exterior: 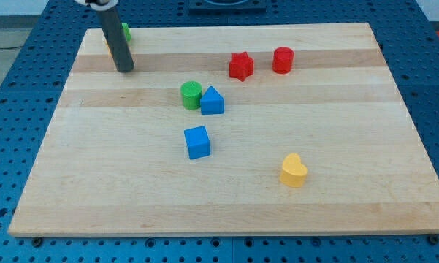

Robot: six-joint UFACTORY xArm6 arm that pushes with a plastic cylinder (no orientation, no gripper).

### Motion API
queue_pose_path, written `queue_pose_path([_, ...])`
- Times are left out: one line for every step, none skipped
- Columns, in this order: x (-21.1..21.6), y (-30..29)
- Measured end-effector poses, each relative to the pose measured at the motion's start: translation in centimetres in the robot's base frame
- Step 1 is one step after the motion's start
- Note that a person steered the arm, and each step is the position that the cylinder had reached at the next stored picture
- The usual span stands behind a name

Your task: Separate the green circle from the blue triangle

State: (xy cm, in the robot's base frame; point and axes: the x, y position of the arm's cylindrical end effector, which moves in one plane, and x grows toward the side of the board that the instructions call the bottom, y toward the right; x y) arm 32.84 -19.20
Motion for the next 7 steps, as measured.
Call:
queue_pose_path([5.7, 1.8])
queue_pose_path([10.6, 9.1])
queue_pose_path([12.4, 18.0])
queue_pose_path([11.8, 23.4])
queue_pose_path([9.1, 22.6])
queue_pose_path([8.6, 20.8])
queue_pose_path([8.5, 18.2])
